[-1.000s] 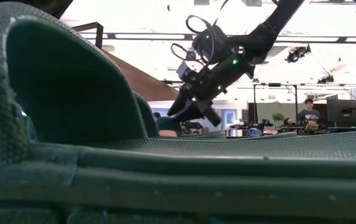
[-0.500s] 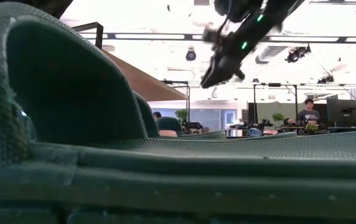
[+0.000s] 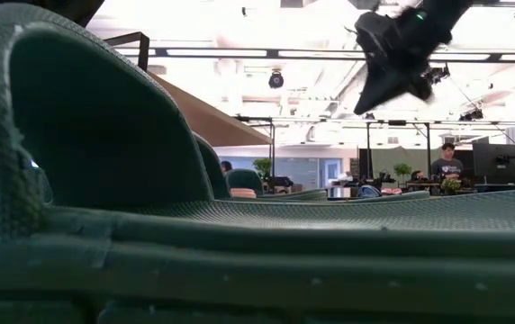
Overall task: Pick and place slides into the shelf
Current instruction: Put the green slide under the shelf
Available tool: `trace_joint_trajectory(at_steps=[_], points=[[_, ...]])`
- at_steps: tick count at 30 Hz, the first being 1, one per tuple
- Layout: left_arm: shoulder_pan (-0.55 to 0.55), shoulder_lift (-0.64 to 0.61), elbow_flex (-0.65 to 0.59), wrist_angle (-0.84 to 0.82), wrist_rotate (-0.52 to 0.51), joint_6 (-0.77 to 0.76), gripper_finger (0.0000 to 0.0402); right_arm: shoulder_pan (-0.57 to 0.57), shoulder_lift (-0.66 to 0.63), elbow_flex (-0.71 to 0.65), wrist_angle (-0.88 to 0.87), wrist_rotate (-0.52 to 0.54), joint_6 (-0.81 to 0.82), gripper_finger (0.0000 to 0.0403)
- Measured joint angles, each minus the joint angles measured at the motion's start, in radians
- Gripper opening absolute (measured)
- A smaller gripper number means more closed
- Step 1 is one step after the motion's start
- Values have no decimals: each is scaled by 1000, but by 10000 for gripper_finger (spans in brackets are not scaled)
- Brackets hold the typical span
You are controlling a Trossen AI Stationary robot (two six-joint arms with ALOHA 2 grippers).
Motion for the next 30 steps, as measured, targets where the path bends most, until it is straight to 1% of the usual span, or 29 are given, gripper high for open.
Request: trace_joint_trajectory(at_steps=[3, 4, 6, 7, 9, 13, 19, 23, 30], points=[[0, 0, 0, -2, 12, 0, 1, 93, 6, -155, 249, 49, 236, 1], [0, 0, 0, -3, 12, 1, 1, 110, 15, -197, 344, 62, 289, 0], [0, 0, 0, -8, 10, 8, 1, 121, 31, -257, 496, 102, 350, 0], [0, 0, 0, -15, 8, 15, 1, 120, 45, -268, 533, 117, 362, 0], [0, 0, 0, -29, 8, 19, 1, 101, 79, -273, 538, 116, 376, 0], [0, 1, 0, -68, 7, 18, 1, 42, 184, -241, 535, 13, 380, 0], [0, 1, 0, -78, 5, 18, 1, -1, 345, -170, 578, -68, 382, 0], [0, 1, 0, -78, 5, 18, 1, -14, 422, -143, 573, -67, 400, 0], [0, 1, 0, -78, 5, 18, 1, -72, 481, -92, 573, -59, 372, 0]])
